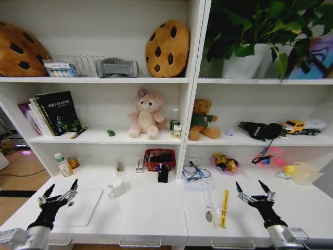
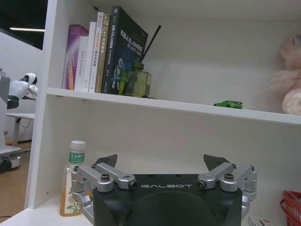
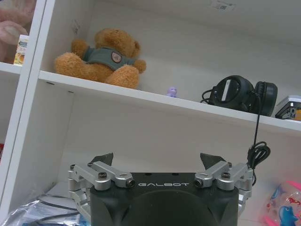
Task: Organize the objects on the table.
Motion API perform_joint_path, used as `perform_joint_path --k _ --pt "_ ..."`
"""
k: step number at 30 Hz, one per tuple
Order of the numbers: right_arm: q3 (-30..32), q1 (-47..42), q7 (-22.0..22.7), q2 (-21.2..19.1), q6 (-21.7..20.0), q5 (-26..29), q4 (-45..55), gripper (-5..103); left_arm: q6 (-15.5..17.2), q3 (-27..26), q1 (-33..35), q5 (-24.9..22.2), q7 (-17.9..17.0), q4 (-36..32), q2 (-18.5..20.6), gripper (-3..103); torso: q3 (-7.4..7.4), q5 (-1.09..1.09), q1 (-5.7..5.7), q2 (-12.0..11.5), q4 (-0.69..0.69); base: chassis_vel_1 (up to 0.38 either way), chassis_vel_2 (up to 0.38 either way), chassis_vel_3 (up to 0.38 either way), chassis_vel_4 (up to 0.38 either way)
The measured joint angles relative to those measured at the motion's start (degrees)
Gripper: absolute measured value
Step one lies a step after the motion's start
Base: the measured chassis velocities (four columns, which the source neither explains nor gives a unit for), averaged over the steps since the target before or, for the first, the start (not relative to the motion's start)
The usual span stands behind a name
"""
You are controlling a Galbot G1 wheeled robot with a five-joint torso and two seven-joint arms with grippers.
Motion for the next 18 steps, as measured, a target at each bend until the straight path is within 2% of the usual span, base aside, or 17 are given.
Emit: perform_joint_path --k 7,18 --pt "0.0 0.0 0.0 0.0 0.0 0.0 0.0 100 0.0 0.0 0.0 0.0 0.0 0.0 0.0 100 -0.01 -0.05 0.00 0.0 0.01 0.158 0.174 -0.176 -0.177" --pt "0.0 0.0 0.0 0.0 0.0 0.0 -0.1 100 0.0 0.0 0.0 0.0 0.0 0.0 0.0 100 0.00 0.00 0.00 0.0 0.00 0.145 0.153 -0.153 -0.163"
